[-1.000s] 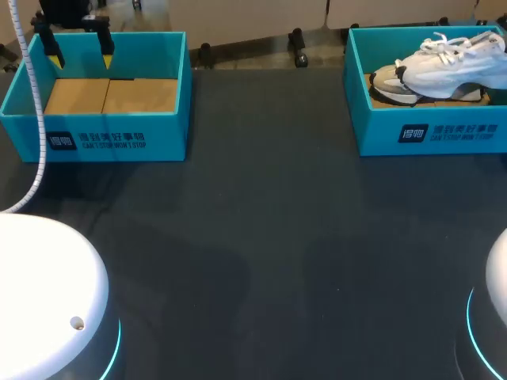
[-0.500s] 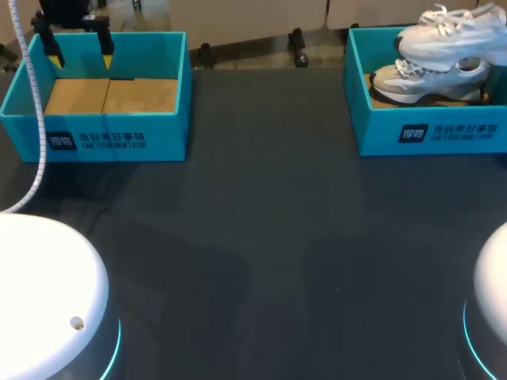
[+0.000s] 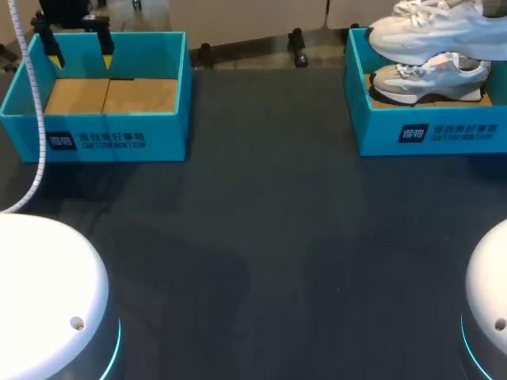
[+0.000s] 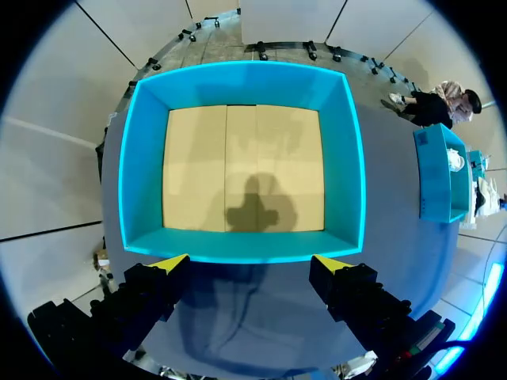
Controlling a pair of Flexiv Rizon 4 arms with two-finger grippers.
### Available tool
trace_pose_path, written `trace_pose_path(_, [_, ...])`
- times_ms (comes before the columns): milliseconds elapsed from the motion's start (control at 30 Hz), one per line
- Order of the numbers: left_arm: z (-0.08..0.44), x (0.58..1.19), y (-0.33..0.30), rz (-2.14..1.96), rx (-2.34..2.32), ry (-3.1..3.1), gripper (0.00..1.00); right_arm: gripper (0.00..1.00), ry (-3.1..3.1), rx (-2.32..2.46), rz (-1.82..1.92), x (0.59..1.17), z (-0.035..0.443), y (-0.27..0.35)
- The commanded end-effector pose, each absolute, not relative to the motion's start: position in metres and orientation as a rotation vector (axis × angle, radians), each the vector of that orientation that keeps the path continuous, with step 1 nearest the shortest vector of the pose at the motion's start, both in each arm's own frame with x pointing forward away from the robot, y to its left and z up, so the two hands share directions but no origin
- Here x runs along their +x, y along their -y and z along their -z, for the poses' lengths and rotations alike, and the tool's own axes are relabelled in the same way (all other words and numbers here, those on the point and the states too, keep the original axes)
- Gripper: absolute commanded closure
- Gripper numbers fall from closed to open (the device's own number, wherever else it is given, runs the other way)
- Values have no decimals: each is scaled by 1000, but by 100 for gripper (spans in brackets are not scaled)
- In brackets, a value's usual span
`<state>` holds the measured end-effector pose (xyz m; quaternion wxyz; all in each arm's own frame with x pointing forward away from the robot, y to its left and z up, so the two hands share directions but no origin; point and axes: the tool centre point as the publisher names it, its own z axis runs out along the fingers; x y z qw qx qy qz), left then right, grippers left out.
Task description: Take the shoe out of the shoebox, open the shoe tongue, remove and reinsert the insole, then place the shoe into the shoebox
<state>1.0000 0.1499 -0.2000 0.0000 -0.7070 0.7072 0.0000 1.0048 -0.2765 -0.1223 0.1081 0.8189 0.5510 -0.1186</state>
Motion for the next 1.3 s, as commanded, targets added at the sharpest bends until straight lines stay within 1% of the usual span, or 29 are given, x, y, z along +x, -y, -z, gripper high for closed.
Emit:
trace_pose_path(33, [200,1000,-150,0,-2221,-2222,0,100,-1574,2376,284,973,110,252])
trace_pose_path(267, [200,1000,-150,0,-2221,-2222,0,100,-1500,2427,258,951,109,218])
trace_pose_path(533, [200,1000,-150,0,-2221,-2222,0,100,-1585,2424,237,945,113,167])
trace_pose_path(1200, [200,1000,-150,0,-2221,-2222,0,100,-1585,2424,237,945,113,167])
trace_pose_path(1300, [200,1000,-150,0,-2221,-2222,0,100,-1622,2372,242,940,120,146])
